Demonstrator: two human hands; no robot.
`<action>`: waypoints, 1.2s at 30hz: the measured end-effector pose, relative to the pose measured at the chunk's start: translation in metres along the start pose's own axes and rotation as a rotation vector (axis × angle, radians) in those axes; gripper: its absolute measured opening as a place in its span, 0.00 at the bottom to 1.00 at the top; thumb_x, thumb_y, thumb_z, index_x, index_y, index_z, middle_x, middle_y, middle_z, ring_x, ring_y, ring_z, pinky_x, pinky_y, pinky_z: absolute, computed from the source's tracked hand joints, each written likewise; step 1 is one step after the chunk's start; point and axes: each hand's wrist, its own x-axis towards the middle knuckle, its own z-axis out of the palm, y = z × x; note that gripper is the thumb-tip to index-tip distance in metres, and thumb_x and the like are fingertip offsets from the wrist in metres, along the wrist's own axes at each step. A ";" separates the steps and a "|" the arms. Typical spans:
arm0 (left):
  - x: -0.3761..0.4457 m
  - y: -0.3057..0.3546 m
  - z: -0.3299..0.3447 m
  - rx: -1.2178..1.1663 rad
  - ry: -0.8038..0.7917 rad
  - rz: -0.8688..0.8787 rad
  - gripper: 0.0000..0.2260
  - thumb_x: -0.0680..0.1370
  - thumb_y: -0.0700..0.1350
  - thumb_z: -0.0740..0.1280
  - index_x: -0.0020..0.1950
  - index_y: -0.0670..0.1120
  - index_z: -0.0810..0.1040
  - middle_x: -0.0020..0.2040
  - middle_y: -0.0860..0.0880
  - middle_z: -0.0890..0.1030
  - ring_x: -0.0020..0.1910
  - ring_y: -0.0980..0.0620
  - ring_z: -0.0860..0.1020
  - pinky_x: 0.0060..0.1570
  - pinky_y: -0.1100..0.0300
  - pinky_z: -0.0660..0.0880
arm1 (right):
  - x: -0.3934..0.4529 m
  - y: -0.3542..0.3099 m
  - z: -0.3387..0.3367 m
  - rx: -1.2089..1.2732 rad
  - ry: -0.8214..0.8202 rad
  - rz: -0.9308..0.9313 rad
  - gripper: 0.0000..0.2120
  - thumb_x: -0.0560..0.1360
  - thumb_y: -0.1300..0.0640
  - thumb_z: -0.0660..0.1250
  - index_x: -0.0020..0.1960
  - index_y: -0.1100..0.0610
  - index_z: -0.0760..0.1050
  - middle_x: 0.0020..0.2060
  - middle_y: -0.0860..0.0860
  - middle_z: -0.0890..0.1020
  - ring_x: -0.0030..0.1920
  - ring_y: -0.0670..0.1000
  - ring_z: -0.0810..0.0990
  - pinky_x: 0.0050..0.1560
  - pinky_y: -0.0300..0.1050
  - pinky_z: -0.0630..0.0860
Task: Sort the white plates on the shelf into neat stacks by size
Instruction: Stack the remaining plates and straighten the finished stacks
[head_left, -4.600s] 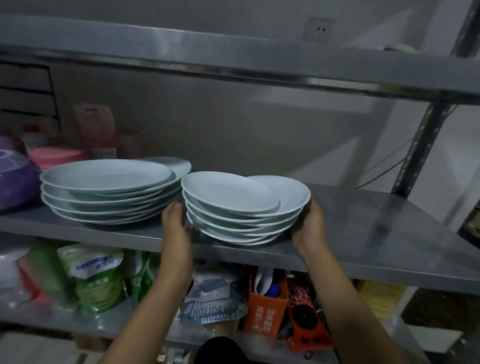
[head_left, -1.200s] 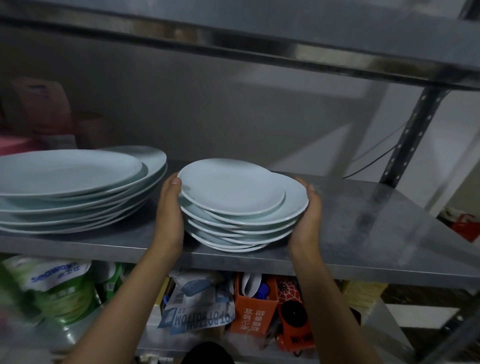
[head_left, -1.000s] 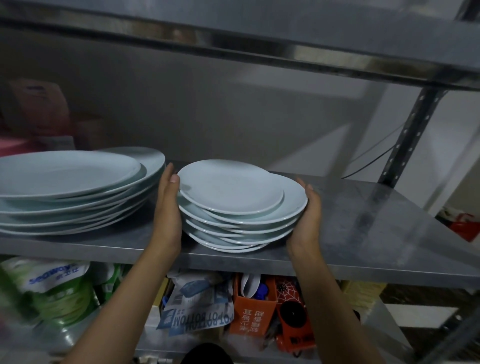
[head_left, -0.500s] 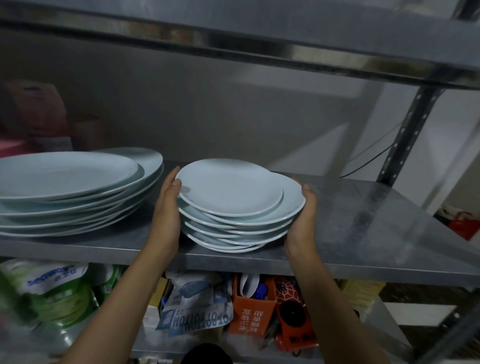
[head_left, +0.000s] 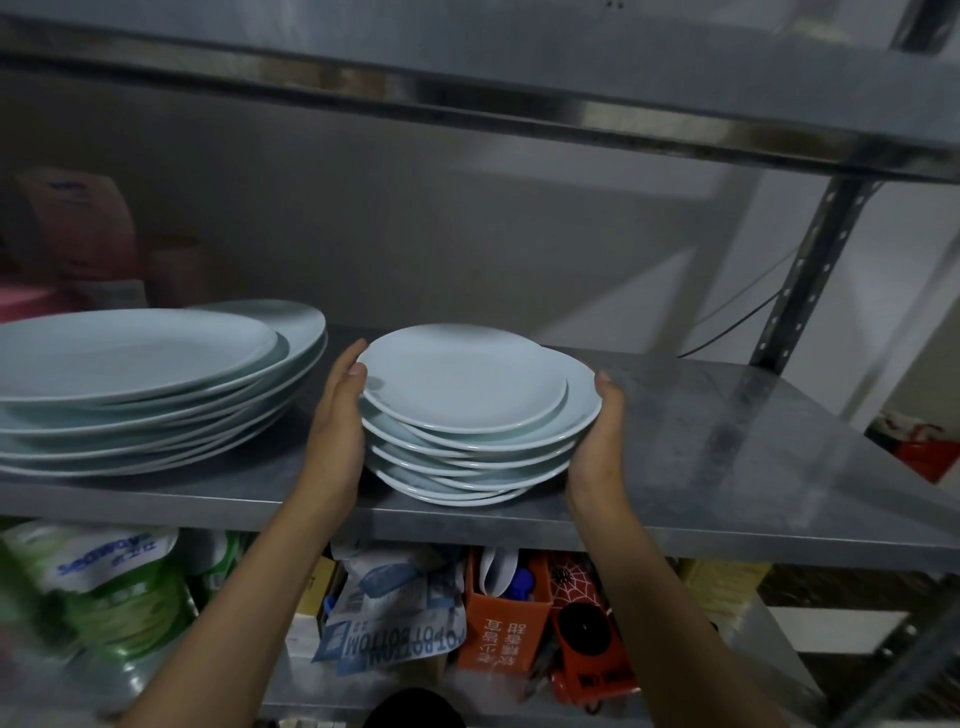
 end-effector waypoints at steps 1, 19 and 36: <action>0.000 0.000 0.000 0.000 0.001 0.001 0.18 0.71 0.62 0.59 0.60 0.69 0.74 0.65 0.55 0.76 0.63 0.52 0.75 0.66 0.44 0.69 | 0.000 0.000 0.000 -0.001 0.001 -0.004 0.23 0.79 0.46 0.51 0.58 0.56 0.80 0.50 0.54 0.85 0.52 0.55 0.83 0.54 0.50 0.77; -0.004 -0.001 0.004 0.076 0.027 0.025 0.16 0.82 0.54 0.54 0.68 0.61 0.70 0.67 0.54 0.74 0.64 0.54 0.72 0.66 0.51 0.68 | 0.000 0.004 -0.001 -0.057 0.039 0.047 0.21 0.78 0.48 0.53 0.50 0.56 0.82 0.47 0.55 0.85 0.49 0.56 0.82 0.50 0.51 0.76; 0.001 -0.002 0.001 -0.022 0.041 -0.096 0.27 0.68 0.67 0.61 0.66 0.61 0.73 0.66 0.55 0.76 0.65 0.52 0.74 0.68 0.46 0.67 | 0.008 0.005 -0.002 -0.012 -0.040 0.010 0.21 0.77 0.52 0.54 0.62 0.60 0.76 0.55 0.60 0.82 0.58 0.62 0.80 0.56 0.54 0.76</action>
